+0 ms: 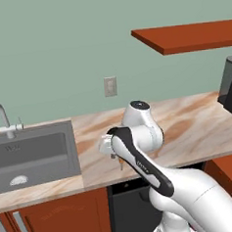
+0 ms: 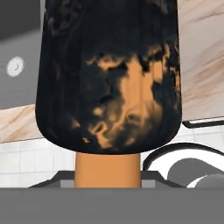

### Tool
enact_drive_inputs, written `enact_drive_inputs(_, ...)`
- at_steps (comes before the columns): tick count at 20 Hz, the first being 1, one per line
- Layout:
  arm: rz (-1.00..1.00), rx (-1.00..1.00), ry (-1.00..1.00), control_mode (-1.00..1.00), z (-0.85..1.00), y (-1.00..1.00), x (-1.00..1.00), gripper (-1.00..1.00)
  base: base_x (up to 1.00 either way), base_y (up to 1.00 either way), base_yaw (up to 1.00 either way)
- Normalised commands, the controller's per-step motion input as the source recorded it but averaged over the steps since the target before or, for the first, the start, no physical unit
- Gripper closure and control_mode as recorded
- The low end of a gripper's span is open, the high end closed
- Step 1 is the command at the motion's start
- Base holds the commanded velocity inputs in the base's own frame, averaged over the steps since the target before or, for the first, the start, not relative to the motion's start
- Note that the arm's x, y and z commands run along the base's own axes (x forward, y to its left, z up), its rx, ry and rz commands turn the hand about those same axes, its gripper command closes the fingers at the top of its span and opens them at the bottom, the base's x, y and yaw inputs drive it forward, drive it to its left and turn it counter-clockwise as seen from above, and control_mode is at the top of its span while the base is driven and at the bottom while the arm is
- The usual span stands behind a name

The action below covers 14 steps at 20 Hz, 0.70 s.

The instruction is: Restock the sink supplies by placing the sponge and soap dispenser on the counter and next to the sink. Make sure the soap dispenser is upright.

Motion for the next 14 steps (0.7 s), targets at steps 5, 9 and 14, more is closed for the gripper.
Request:
enact_drive_inputs(5,-0.46,0.13,0.16,-1.0,0.14,0.92,0.0,1.0,0.0,0.0,0.0)
enact_drive_inputs(9,-0.5,0.18,0.08,-1.0,-0.03,0.79,-0.03,1.0,0.0,0.0,0.0)
enact_drive_inputs(14,-0.42,0.26,0.09,-1.0,-0.05,0.47,-0.02,1.0,0.0,0.0,0.0)
